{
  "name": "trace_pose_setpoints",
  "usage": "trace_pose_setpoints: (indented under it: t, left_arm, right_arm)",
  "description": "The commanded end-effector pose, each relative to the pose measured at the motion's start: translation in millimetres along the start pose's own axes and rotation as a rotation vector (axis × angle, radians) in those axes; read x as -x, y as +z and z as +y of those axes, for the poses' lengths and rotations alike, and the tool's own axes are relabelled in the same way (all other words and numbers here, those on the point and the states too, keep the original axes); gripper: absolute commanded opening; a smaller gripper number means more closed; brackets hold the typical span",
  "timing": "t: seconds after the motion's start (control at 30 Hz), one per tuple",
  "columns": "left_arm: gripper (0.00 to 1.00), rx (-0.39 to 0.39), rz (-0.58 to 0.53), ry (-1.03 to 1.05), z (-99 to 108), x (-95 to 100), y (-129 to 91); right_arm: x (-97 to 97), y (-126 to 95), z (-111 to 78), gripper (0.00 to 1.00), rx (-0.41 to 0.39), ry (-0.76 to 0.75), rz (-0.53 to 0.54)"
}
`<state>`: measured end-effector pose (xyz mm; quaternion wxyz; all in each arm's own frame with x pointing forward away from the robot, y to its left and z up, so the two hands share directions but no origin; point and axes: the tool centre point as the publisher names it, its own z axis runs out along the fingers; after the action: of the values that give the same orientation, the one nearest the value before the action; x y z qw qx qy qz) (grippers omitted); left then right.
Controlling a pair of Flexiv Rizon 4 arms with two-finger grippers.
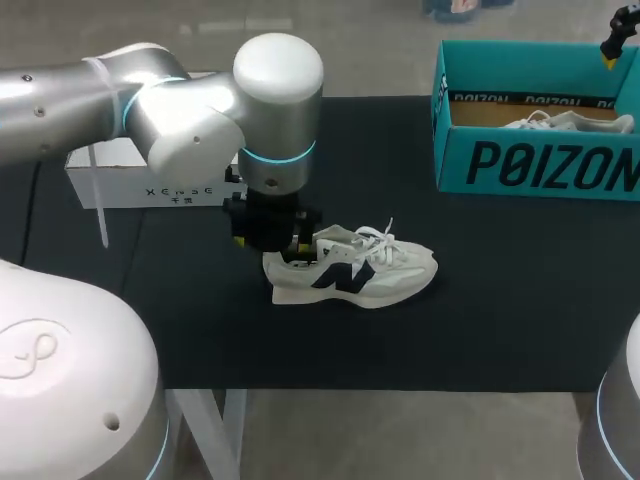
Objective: Take the shoe out of the shoebox, open the shoe tongue, remove and reinsert the insole, then place the shoe into the shoebox
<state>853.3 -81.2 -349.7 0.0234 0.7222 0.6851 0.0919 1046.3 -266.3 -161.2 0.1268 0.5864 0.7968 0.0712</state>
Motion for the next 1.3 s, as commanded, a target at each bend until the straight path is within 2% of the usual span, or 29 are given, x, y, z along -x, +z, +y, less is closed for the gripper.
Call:
trace_pose_setpoints:
  t: [0.03,0.17,0.23,0.27,0.8,0.87,1.0,1.23,1.3]
  left_arm:
    - [1.00,0.005,-0.003,-0.031,4,-8.0,-22]
    - [1.00,-0.009,-0.042,-0.259,6,-22.1,-30]
    - [1.00,-0.035,-0.203,-0.412,5,-26.8,-32]
    - [1.00,-0.025,-0.328,-0.480,4,-27.8,-35]
    - [1.00,-0.025,-0.328,-0.480,4,-27.8,-35]
    - [1.00,-0.074,-0.424,-0.637,18,-14.4,-51]
    - [1.00,-0.160,-0.444,-0.873,24,-5.6,-58]
    - [1.00,-0.343,-0.467,-1.227,27,-16.5,-61]
    - [1.00,-0.422,-0.488,-1.321,27,-23.0,-63]
  right_arm:
    - [-0.2,0,-0.2,1.00,0.000,0.001,-0.001]
    - [-0.2,0,-0.2,1.00,0.000,0.001,-0.001]
    - [-0.2,0,-0.2,1.00,0.000,0.001,-0.001]
    - [-0.2,0,-0.2,1.00,0.000,0.001,-0.001]
    - [-0.2,0,-0.2,1.00,0.000,0.001,-0.001]
    - [-0.2,0,-0.2,1.00,0.000,0.001,-0.001]
    - [-0.2,0,-0.2,1.00,0.000,0.001,-0.001]
    - [-0.2,0,-0.2,1.00,0.000,0.001,-0.001]
    - [-0.2,0,-0.2,1.00,0.000,0.001,-0.001]
